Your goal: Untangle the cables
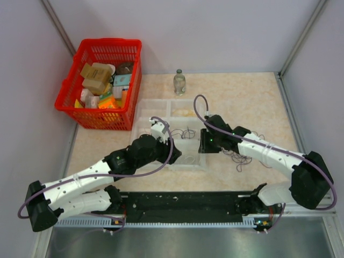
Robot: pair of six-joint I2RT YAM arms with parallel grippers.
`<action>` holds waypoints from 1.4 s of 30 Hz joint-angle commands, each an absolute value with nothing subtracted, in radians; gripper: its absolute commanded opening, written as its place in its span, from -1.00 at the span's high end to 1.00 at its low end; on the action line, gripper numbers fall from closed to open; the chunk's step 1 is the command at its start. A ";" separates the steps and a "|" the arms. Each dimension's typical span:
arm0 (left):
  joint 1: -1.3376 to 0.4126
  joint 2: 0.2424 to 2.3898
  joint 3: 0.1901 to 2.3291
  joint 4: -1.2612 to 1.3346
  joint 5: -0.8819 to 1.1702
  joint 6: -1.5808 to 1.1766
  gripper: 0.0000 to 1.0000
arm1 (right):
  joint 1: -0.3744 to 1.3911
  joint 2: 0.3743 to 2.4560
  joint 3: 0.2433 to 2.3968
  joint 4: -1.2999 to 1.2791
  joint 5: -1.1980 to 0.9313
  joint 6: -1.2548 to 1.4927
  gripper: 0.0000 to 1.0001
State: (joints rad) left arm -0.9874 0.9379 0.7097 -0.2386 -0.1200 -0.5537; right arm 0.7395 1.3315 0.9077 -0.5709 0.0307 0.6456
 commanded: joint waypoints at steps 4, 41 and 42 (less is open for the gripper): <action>-0.989 0.954 0.745 -0.182 -0.089 -0.551 -0.15 | 0.759 1.382 0.891 -0.394 -0.103 0.658 0.82; -0.989 0.897 0.729 -0.207 -0.080 -0.581 -0.13 | 0.819 1.492 0.885 -0.322 -0.086 0.681 1.00; -0.989 0.897 0.729 -0.207 -0.078 -0.581 -0.12 | 0.824 1.512 0.893 -0.322 -0.069 0.681 1.00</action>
